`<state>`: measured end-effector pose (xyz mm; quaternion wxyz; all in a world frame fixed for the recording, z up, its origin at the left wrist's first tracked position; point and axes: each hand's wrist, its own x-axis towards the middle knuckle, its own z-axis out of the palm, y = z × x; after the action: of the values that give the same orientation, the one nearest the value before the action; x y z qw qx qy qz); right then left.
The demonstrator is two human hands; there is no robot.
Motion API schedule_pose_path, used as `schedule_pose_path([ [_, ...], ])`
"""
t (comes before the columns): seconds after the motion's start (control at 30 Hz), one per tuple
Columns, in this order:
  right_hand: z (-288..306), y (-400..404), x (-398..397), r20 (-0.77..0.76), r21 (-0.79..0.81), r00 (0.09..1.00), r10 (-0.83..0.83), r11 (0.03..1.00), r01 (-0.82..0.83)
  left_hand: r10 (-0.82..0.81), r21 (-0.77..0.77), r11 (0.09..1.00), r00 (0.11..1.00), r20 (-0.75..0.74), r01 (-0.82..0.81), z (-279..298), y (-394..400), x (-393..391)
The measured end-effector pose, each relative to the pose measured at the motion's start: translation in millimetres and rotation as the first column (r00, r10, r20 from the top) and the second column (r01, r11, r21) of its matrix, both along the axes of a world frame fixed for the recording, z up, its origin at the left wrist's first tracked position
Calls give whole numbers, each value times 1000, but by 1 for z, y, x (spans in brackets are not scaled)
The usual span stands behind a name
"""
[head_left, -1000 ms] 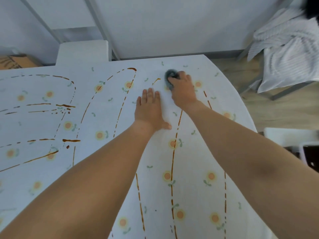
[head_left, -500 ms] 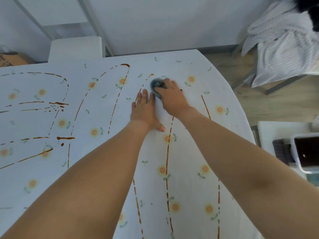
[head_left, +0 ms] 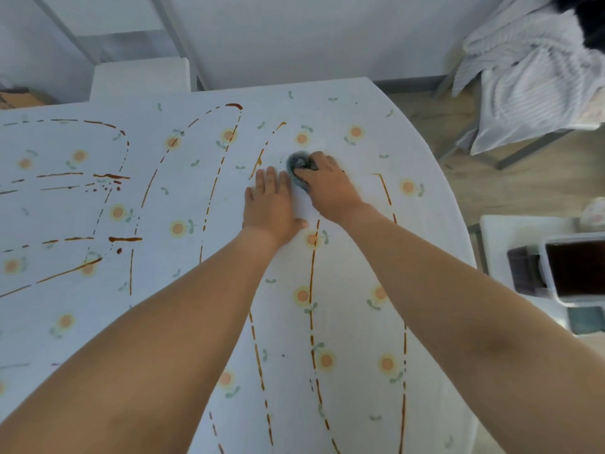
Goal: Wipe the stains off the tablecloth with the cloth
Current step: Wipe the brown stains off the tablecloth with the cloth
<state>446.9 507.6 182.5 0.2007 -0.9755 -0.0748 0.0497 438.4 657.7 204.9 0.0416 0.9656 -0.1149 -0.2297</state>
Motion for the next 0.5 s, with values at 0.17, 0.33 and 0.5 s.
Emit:
schedule_pose_path([
  [0.17, -3, -85, -28, 82, -45, 882, -463, 883, 468, -6, -40, 999, 991, -135, 1, -6, 4, -22],
  [0.33, 2, -59, -29, 17, 41, 674, -738, 674, 737, 31, -42, 998, 991, -130, -36, -5, 0, -23],
  [0.5, 0, 12, -35, -13, 45, 998, -60, 997, 60, 53, -75, 995, 991, -126, -63, -3, 2, -24],
])
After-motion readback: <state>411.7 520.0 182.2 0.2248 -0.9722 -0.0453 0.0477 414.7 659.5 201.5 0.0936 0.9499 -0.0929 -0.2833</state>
